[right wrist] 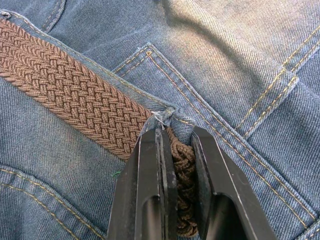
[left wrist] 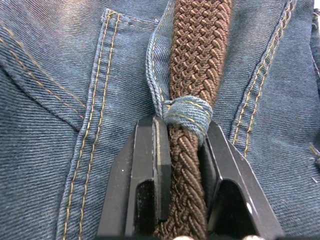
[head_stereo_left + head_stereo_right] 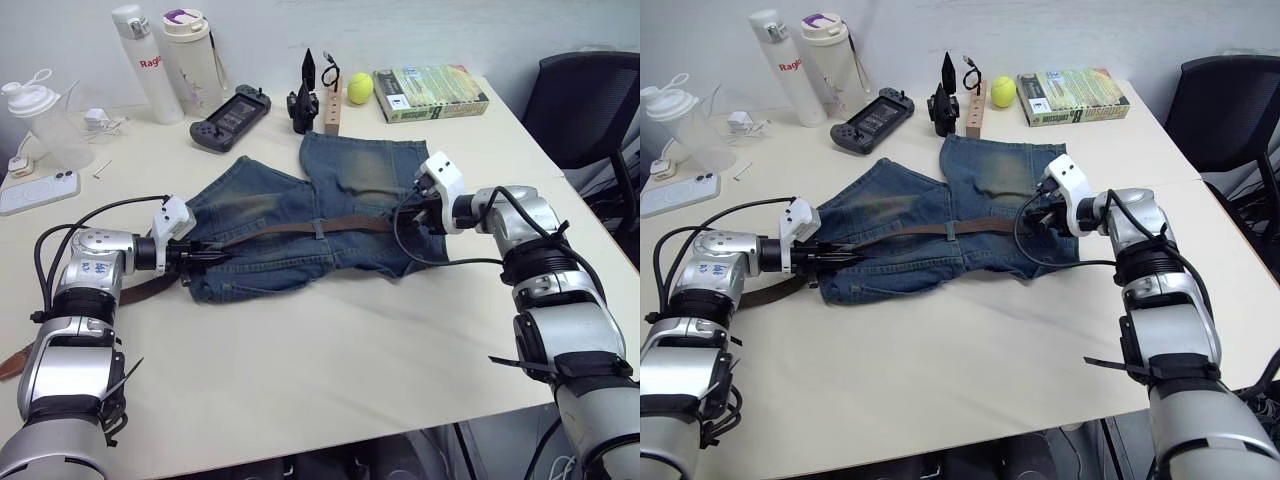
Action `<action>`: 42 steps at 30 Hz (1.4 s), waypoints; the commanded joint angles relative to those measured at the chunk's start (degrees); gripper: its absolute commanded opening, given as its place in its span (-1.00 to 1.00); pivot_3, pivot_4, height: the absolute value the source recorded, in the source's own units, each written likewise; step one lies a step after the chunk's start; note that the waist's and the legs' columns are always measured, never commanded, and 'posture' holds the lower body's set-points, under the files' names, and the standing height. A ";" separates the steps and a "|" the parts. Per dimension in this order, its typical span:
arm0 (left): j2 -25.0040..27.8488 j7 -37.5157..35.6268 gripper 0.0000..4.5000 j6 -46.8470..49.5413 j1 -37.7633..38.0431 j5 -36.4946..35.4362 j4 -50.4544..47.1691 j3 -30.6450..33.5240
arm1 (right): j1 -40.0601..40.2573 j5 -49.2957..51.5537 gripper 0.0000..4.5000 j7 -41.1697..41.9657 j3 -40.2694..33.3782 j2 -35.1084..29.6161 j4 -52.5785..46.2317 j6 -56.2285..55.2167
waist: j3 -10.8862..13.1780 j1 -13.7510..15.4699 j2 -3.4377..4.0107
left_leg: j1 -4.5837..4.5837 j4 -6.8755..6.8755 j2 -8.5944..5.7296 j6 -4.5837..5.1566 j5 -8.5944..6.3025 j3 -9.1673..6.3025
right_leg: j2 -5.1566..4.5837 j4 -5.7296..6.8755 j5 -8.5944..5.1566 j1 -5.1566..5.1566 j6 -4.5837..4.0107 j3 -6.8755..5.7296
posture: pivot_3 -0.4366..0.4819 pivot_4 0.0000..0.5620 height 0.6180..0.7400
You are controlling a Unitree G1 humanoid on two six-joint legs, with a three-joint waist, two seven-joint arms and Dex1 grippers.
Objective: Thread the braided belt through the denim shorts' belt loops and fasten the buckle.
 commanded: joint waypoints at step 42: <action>12.37 66.23 0.81 -80.96 51.84 42.68 -25.06 14.40 | 70.88 -1.41 0.80 -3.90 -7.74 -20.24 -71.81 -41.46 | -0.08 0.51 -0.11 | 1.08 -0.56 -0.04 0.05 -0.28 -0.13 | -0.72 -0.65 0.01 1.05 0.01 0.22 | -0.05 -0.47 0.73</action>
